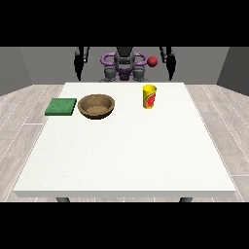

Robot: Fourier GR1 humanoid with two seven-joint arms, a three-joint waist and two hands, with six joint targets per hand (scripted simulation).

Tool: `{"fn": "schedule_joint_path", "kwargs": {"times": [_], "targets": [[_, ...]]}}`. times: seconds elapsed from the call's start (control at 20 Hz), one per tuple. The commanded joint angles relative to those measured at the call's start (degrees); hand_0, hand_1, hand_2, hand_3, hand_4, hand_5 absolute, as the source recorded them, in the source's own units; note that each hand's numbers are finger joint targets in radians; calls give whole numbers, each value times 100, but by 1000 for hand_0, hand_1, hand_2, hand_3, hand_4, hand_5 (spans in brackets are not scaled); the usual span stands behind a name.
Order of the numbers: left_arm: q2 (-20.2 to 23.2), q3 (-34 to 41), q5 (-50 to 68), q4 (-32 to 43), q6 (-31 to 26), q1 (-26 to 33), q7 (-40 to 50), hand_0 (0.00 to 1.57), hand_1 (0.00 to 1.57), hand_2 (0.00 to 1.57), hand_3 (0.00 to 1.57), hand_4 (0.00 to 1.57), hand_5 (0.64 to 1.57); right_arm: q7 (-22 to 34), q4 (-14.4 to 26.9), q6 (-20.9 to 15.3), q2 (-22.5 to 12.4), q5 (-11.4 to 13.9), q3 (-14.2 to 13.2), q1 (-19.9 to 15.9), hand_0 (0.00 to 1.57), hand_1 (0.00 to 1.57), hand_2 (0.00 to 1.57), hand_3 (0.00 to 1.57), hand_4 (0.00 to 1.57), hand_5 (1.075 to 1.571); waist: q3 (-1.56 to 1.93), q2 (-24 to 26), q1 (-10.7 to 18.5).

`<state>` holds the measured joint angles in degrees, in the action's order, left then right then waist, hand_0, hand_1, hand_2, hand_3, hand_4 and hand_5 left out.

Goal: Pick the cup and pour the ball into the bowl, then pick the bowl and place it on the pad

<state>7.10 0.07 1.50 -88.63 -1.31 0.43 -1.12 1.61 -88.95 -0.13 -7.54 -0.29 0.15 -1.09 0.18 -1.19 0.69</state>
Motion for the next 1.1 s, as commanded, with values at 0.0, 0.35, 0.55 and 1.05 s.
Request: {"fn": "schedule_joint_path", "kwargs": {"times": [0.0,0.35,0.55,1.05], "targets": [[140,43,20,-309,-24,5,204,0,0,0,0,664,1566,204,-323,22,-134,-26,-47,-19,0,0,0,0,875,1533,-10,854,-6],[-578,-96,646,-946,344,207,1482,0,0,0,0,642,1565,1512,-934,-117,236,-770,-182,341,0,0,0,0,872,1539,-16,2447,-276],[-692,-549,497,-1675,863,256,2628,0,0,0,0,637,1564,2427,-1572,-412,240,-680,-14,488,0,0,0,0,861,1532,-17,2715,-223],[-563,-279,165,-1635,936,-850,1652,0,0,0,0,609,1555,1310,-2001,-365,381,-552,-59,-26,0,0,0,0,716,1540,-18,429,-349]]}}
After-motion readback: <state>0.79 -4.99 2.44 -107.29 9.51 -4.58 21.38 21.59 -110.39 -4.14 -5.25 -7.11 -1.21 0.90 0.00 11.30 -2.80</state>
